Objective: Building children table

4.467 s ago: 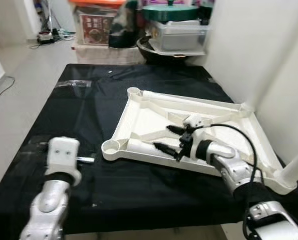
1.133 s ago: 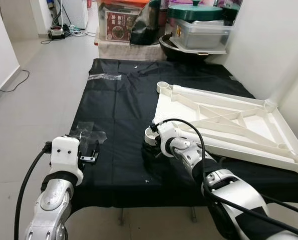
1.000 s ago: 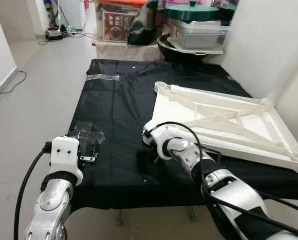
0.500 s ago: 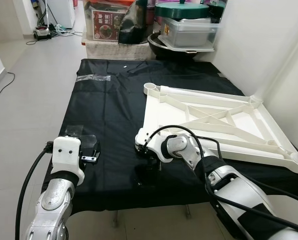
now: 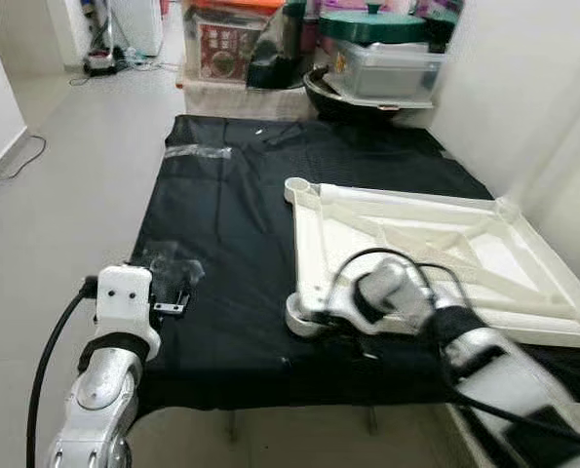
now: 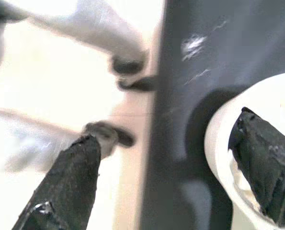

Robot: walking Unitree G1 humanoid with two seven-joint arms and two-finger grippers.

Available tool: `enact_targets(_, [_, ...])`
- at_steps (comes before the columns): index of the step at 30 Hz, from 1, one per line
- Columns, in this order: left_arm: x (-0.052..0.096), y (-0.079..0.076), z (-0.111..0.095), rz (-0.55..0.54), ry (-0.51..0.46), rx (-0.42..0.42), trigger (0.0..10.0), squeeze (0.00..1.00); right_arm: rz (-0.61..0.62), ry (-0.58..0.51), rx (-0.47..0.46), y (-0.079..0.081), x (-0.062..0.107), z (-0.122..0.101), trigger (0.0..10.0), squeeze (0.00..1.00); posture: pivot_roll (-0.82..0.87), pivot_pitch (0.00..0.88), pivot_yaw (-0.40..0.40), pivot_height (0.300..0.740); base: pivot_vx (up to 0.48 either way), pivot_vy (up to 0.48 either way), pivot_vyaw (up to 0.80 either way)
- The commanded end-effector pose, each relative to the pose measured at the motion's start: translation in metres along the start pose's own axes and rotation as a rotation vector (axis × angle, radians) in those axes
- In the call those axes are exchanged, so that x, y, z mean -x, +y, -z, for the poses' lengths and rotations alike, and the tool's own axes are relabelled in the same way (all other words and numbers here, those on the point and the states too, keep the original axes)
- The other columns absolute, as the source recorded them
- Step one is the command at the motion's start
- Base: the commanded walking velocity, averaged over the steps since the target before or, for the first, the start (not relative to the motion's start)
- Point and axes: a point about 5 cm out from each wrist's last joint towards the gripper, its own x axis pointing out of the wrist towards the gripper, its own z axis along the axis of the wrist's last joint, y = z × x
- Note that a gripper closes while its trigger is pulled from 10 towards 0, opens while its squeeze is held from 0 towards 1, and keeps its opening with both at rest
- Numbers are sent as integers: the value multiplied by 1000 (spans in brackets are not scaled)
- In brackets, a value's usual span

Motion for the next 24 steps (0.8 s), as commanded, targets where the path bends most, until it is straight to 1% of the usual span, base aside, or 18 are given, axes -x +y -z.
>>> enact_targets(1, [-1, -4, 2, 14, 8, 10, 10000, 0, -49, -19, 9, 8, 5, 1, 10000, 0, 67, 0, -115, 740, 0, 0, 0])
enact_targets(2, [-1, -4, 2, 14, 8, 10, 10000, 0, -49, -19, 9, 8, 5, 1, 10000, 0, 67, 0, -115, 740, 0, 0, 0])
enact_targets(3, [-1, -4, 3, 16, 9, 9, 10000, 0, -48, -29, 35, 12, 10, -1, 10000, 0, 69, 0, -116, 740, 0, 0, 0])
enact_targets(9, [-2, -4, 3, 17, 10, 9, 10000, 0, -47, -34, 57, 16, 13, -2, 10000, 0, 69, 0, -116, 740, 0, 0, 0])
enact_targets(10, [-1, -3, 3, 16, 10, 8, 10000, 0, 74, -78, 44, 0, 15, -11, 10000, 0, 68, 0, -116, 740, 0, 0, 0])
enact_targets(11, [-1, -3, 3, 16, 10, 8, 10000, 0, 74, -78, 44, 0, 15, -11, 10000, 0, 68, 0, -116, 740, 0, 0, 0])
enact_targets(12, [-1, -3, 3, 13, 9, 6, 10000, 0, 244, -160, 16, -23, 21, -26, 10000, 0, 81, 0, -122, 740, 0, 0, 0])
enact_targets(13, [-1, -3, 3, 13, 9, 6, 10000, 0, 244, -160, 16, -23, 21, -26, 10000, 0, 81, 0, -122, 740, 0, 0, 0])
enact_targets(14, [0, -2, 3, 10, 8, 5, 10000, 0, 372, -262, -17, -40, 30, -44, 10000, 0, 82, 0, -124, 740, 0, 0, 0])
enact_targets(15, [1, -1, 3, 8, 8, 4, 10000, 0, 453, -348, -53, -51, 37, -58, 10000, 0, 82, 0, -124, 740, 0, 0, 0])
enact_targets(16, [2, 0, 3, 6, 8, 4, 10000, 0, 501, -440, -87, -58, 46, -71, 10000, 0, 80, 0, -122, 740, 0, 0, 0])
enact_targets(17, [2, 0, 3, 6, 8, 4, 10000, 0, 501, -440, -87, -58, 46, -71, 10000, 0, 80, 0, -122, 740, 0, 0, 0])
enact_targets(18, [2, 1, 3, 5, 8, 4, 10000, 0, 527, -508, -113, -60, 52, -80, 10000, 0, 79, 0, -121, 740, 0, 0, 0])
enact_targets(19, [2, 1, 3, 5, 8, 4, 10000, 0, 527, -508, -113, -60, 52, -80, 10000, 0, 79, 0, -121, 740, 0, 0, 0])
enact_targets(21, [2, 1, 3, 4, 8, 5, 10000, 0, 621, -590, -184, -68, 58, -91, 10000, 0, 75, 0, -118, 740, 0, 0, 0])
enact_targets(22, [1, 1, 3, 5, 8, 6, 10000, 0, 660, -602, -214, -71, 58, -94, 10000, 0, 75, 0, -118, 740, 0, 0, 0])
enact_targets(23, [1, 1, 3, 5, 8, 6, 10000, 0, 660, -602, -214, -71, 58, -94, 10000, 0, 75, 0, -118, 740, 0, 0, 0])
enact_targets(24, [1, 0, 4, 6, 9, 6, 10000, 0, 759, -594, -283, -79, 57, -94, 10000, 0, 73, 0, -117, 740, 0, 0, 0])
